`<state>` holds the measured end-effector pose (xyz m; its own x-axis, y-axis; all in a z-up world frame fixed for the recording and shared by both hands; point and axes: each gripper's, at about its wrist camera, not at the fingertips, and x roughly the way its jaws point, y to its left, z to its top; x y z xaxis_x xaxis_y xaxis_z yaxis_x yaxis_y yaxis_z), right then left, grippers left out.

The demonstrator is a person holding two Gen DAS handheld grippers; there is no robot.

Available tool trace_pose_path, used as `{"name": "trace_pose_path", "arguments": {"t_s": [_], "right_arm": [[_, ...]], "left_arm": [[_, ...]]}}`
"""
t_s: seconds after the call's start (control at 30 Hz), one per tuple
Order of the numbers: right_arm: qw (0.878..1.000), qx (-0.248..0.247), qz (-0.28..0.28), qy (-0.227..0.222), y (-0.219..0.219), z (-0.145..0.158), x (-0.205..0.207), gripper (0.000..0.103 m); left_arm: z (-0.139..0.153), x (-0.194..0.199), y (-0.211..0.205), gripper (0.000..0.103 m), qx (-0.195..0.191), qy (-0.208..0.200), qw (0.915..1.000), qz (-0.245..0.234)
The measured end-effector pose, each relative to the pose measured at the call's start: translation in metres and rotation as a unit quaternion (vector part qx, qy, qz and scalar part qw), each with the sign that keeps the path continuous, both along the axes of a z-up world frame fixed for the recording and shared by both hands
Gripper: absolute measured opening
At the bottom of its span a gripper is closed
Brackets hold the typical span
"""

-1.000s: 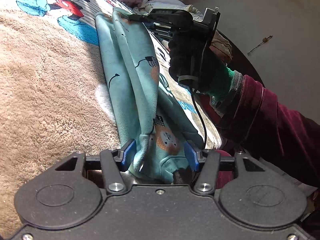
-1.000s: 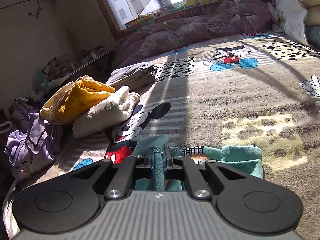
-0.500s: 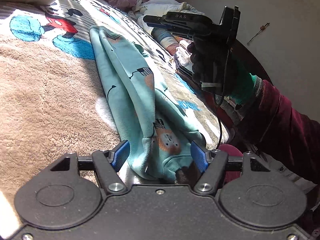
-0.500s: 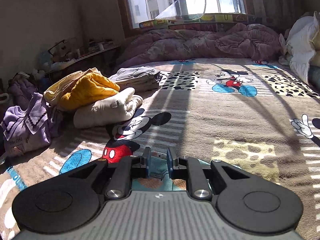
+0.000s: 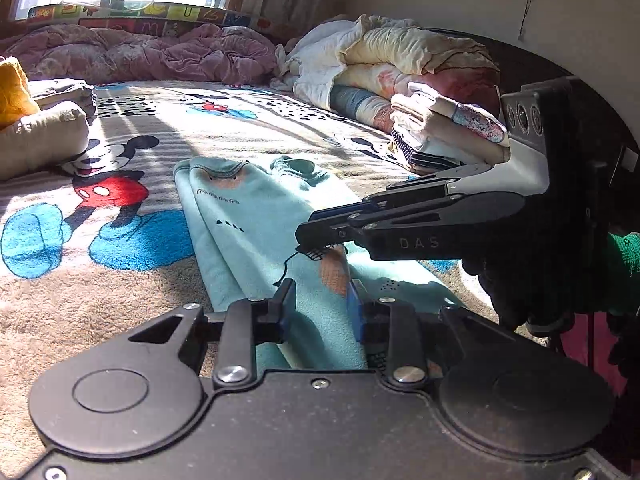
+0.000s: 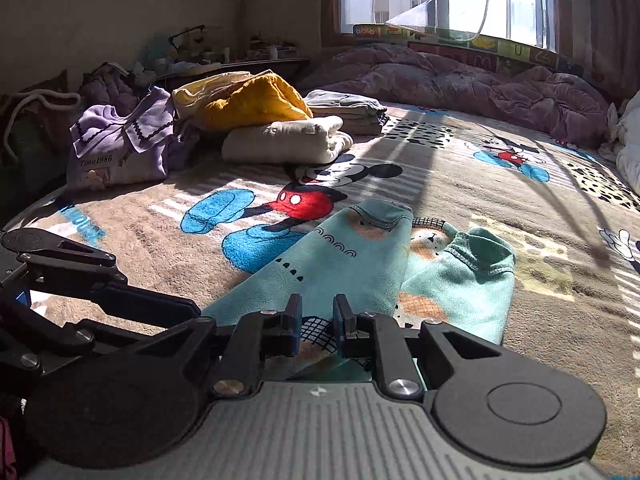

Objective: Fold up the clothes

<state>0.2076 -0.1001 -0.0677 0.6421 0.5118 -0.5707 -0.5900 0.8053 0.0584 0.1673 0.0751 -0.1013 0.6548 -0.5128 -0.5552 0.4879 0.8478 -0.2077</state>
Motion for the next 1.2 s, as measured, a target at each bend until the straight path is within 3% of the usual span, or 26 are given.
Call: {"name": "trace_pose_path", "arguments": {"t_s": [0.1,0.2,0.33,0.4,0.47,0.5,0.53,0.57,0.67,0.8,0.97,1.03,1.1,1.17,1.2], "right_arm": [[0.999,-0.033,0.011,0.028,0.006,-0.022,0.014,0.018],[0.999,-0.013,0.004,0.039,0.001,-0.02,0.017,0.017],[0.999,0.041,0.001,-0.003,-0.018,0.006,-0.01,0.019],[0.998,0.056,-0.022,-0.01,-0.035,0.011,-0.026,0.019],[0.992,0.105,-0.065,0.014,-0.062,0.005,-0.04,0.025],[0.987,0.131,-0.088,0.028,-0.076,0.002,-0.047,0.029],[0.98,0.162,-0.108,0.044,-0.089,-0.003,-0.054,0.038],[0.971,0.193,-0.128,0.06,-0.102,-0.009,-0.061,0.045],[0.937,0.283,-0.168,0.115,-0.136,-0.036,-0.09,0.052],[0.908,0.333,-0.187,0.171,-0.144,-0.071,-0.112,0.052],[0.862,0.414,-0.2,0.212,-0.15,-0.084,-0.121,0.052],[0.863,0.409,-0.206,0.215,-0.145,-0.085,-0.125,0.047],[0.878,0.379,-0.211,0.201,-0.136,-0.085,-0.128,0.04],[0.898,0.341,-0.209,0.184,-0.128,-0.083,-0.129,0.031],[0.905,0.328,-0.207,0.173,-0.125,-0.083,-0.131,0.031]], "left_arm": [[-0.011,0.002,0.011,0.027,-0.036,0.026,0.9989,0.017],[-0.002,-0.012,0.021,0.027,-0.053,0.015,0.9983,0.021],[0.012,-0.044,0.029,0.027,-0.058,-0.004,0.9982,0.014],[0.01,-0.051,0.033,0.027,-0.074,0.013,0.9967,0.03],[0.005,-0.053,0.044,0.035,-0.114,0.045,0.9908,0.057],[0.002,-0.054,0.049,0.051,-0.135,0.06,0.9865,0.071],[-0.001,-0.056,0.055,0.057,-0.157,0.075,0.9812,0.084],[-0.005,-0.057,0.061,0.057,-0.178,0.09,0.975,0.097],[-0.014,-0.063,0.072,0.057,-0.238,0.134,0.953,0.13],[-0.017,-0.071,0.074,0.057,-0.288,0.172,0.9313,0.141],[-0.021,-0.074,0.072,0.056,-0.335,0.204,0.9054,0.163],[-0.023,-0.073,0.069,0.044,-0.327,0.212,0.9027,0.182],[-0.025,-0.074,0.065,0.03,-0.309,0.212,0.9067,0.194],[-0.026,-0.076,0.06,0.028,-0.288,0.207,0.9131,0.201],[-0.025,-0.076,0.058,0.028,-0.28,0.205,0.916,0.202]]}}
